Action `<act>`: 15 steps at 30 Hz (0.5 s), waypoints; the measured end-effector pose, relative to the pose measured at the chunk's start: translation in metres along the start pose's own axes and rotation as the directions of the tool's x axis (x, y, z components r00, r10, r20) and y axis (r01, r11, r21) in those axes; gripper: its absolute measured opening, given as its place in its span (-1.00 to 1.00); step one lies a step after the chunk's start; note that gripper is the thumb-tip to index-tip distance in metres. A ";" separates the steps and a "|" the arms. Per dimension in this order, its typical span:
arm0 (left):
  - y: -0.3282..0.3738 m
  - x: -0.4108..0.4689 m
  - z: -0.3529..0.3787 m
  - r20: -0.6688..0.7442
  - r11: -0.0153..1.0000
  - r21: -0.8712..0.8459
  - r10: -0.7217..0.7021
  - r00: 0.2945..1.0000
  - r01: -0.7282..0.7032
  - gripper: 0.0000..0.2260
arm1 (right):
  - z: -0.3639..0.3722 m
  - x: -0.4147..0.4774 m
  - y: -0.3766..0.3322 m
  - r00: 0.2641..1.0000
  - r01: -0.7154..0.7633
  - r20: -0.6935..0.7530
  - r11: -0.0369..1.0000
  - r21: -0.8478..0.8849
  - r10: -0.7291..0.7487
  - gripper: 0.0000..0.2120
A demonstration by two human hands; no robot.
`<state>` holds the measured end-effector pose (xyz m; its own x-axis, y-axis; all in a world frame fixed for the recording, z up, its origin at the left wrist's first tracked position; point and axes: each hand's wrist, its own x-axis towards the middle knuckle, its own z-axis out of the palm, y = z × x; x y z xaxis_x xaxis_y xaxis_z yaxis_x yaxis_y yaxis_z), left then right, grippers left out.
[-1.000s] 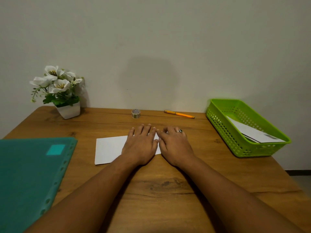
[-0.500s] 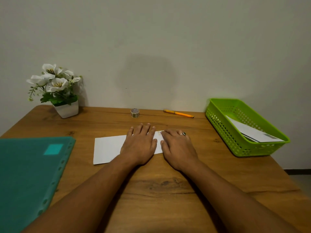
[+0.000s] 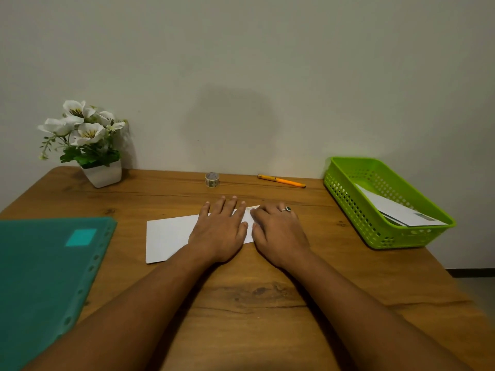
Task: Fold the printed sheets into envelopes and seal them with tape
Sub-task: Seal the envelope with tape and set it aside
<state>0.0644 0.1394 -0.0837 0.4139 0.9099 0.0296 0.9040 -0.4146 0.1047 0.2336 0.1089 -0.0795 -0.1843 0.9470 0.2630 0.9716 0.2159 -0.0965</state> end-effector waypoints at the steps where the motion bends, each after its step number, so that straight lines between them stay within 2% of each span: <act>1: 0.000 0.000 0.000 0.004 1.000 -0.001 0.004 1.000 -0.004 -0.47 | -0.001 0.002 -0.001 1.000 -0.008 0.017 1.000 0.003 0.008 -0.56; 4: 0.000 -0.001 -0.001 0.005 1.000 0.008 0.012 1.000 -0.012 -0.47 | -0.002 0.009 -0.006 0.998 -0.020 0.053 1.000 -0.005 0.020 -0.37; 6: 0.000 -0.001 -0.001 0.009 1.000 0.009 0.008 1.000 -0.008 -0.46 | -0.001 0.012 -0.007 0.998 -0.019 0.057 1.000 -0.014 0.020 -0.33; 15: 0.001 -0.001 0.000 0.008 1.000 0.006 0.001 1.000 -0.001 -0.45 | 0.001 -0.003 0.004 1.000 0.012 0.022 0.997 0.072 -0.014 -0.54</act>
<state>0.0653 0.1382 -0.0831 0.4158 0.9092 0.0216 0.9041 -0.4158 0.0985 0.2377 0.1070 -0.0816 -0.2009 0.9489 0.2432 0.9561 0.2440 -0.1624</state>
